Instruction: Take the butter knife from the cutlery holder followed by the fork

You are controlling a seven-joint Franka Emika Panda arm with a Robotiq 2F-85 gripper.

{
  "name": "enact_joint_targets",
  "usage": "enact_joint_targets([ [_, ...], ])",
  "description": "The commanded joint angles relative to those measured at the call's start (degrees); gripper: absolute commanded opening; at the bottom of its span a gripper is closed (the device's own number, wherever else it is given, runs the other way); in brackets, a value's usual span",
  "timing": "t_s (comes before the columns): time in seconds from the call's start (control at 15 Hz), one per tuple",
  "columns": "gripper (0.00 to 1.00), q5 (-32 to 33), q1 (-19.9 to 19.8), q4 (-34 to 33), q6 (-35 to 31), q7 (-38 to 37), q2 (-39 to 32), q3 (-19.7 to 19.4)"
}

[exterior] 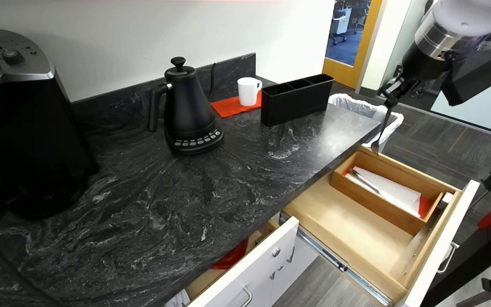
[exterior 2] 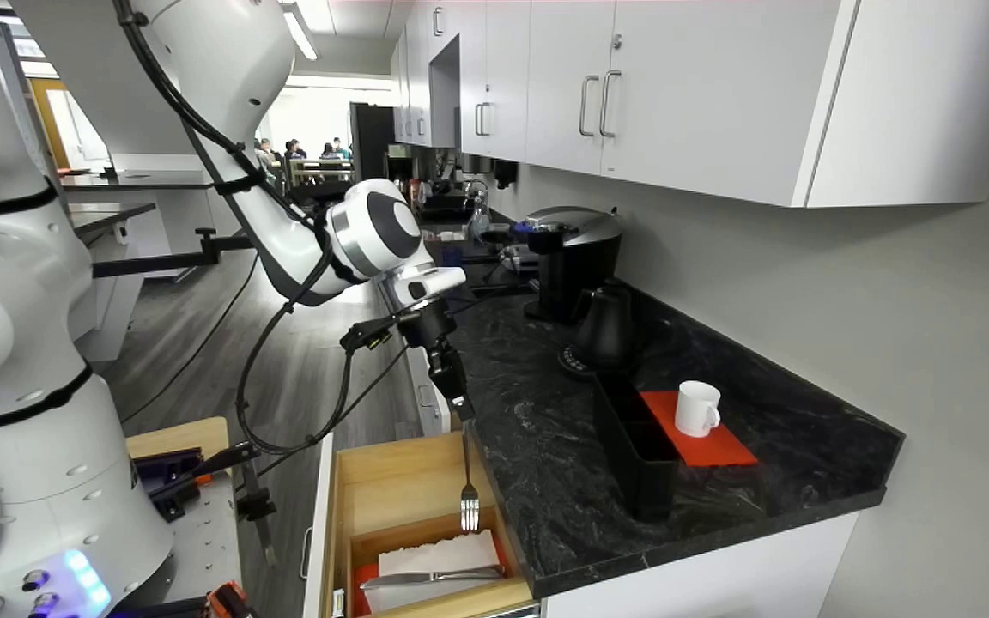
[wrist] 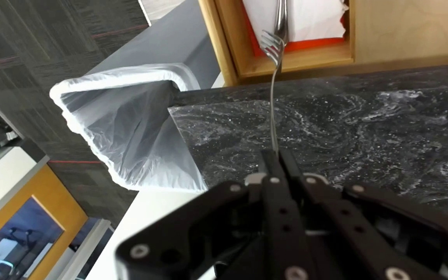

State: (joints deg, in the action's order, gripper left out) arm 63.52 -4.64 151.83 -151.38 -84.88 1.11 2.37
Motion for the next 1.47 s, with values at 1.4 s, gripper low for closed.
enact_joint_targets([
  [1.4,0.02,-4.8,-3.2,-1.1,-10.1,-23.4,-15.7,-6.8],
])
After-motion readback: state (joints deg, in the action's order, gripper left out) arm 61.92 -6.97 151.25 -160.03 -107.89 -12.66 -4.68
